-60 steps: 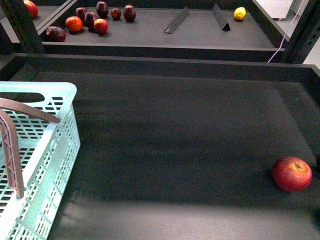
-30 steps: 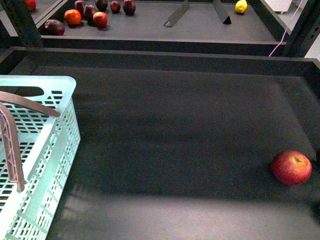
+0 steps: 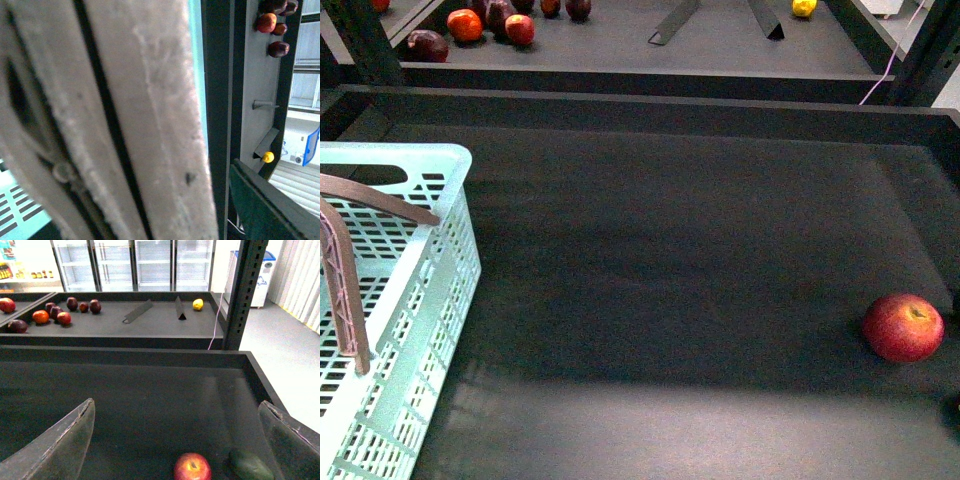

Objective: Pick apple with right arm and hold basket with left

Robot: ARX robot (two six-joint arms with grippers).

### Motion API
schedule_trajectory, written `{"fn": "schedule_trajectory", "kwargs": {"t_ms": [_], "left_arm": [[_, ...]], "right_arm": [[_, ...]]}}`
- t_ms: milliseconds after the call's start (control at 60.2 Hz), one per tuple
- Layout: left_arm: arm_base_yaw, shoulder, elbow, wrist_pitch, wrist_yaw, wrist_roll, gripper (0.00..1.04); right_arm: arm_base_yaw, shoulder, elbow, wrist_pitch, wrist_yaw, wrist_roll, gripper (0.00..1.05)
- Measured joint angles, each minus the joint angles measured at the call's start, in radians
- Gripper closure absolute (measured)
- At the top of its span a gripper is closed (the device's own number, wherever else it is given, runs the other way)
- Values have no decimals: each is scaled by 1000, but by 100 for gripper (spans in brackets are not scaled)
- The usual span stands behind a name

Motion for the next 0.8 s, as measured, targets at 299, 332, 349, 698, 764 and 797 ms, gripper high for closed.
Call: {"fn": "schedule_trajectory", "kwargs": {"t_ms": [299,332,349,698,764,797], "left_arm": [[-2,-3,4,-10,11,-24,89],[-5,-8,4,-15,12,-24,89],[-7,-13,4,-19,12,-23,89],[-180,-202,108,-193,18,13,89],[-243,-220,146,-222,7,24,89],[-278,-224,166,-237,0,29,89]], "right_arm": [[0,0,0,0,0,0,9],[0,0,0,0,0,0,9],[0,0,0,0,0,0,9],[0,0,0,0,0,0,9],[0,0,0,0,0,0,9],[0,0,0,0,0,0,9]]}}
